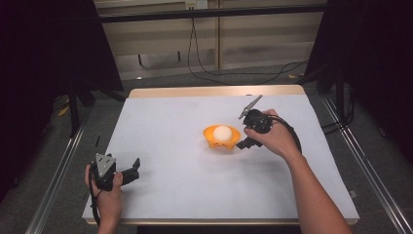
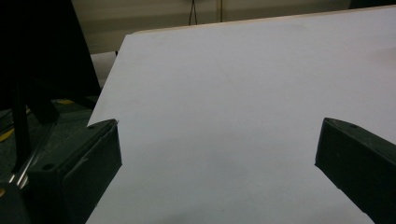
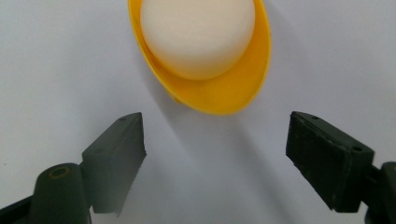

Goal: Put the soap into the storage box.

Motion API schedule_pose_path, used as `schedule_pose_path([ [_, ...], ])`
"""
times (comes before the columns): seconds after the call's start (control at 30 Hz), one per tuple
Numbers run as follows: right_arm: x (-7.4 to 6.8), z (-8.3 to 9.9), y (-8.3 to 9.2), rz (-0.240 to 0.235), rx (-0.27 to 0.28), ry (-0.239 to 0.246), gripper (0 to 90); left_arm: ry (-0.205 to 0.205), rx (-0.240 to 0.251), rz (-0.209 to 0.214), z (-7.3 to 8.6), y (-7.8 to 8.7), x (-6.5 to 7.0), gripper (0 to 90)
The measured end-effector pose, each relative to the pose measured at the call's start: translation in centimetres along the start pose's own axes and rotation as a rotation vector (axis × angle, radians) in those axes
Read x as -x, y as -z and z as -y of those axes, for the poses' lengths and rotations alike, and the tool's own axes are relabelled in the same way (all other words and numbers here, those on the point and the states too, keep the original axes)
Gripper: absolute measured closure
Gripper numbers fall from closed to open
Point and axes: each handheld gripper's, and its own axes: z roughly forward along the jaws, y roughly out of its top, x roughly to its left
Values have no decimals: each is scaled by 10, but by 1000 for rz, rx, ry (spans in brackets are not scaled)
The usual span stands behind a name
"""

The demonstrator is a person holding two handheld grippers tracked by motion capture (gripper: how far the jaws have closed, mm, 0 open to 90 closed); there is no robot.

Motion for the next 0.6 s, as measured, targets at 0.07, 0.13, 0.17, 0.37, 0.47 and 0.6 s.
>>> schedule_pose_path([
  [0.07, 1, 5, 1, 0, 3, -9, 189, -1, 0, 0, 0, 0, 0, 1],
  [0.13, 1, 10, 2, 1, 3, -21, 189, -2, 0, 2, 0, 0, 0, 2],
  [0.17, 1, 13, 2, 2, 4, -21, 186, -2, 0, 2, 0, 0, 0, 1],
  [0.37, 0, 28, 4, 9, 12, -44, 177, -3, 0, -2, 0, 0, 0, 2],
  [0.47, -1, 36, 6, 12, 20, -56, 167, -4, 1, 0, 0, 0, 0, 2],
  [0.6, -1, 47, 7, 10, 28, -75, 162, -1, 4, -2, 0, 0, 0, 2],
])
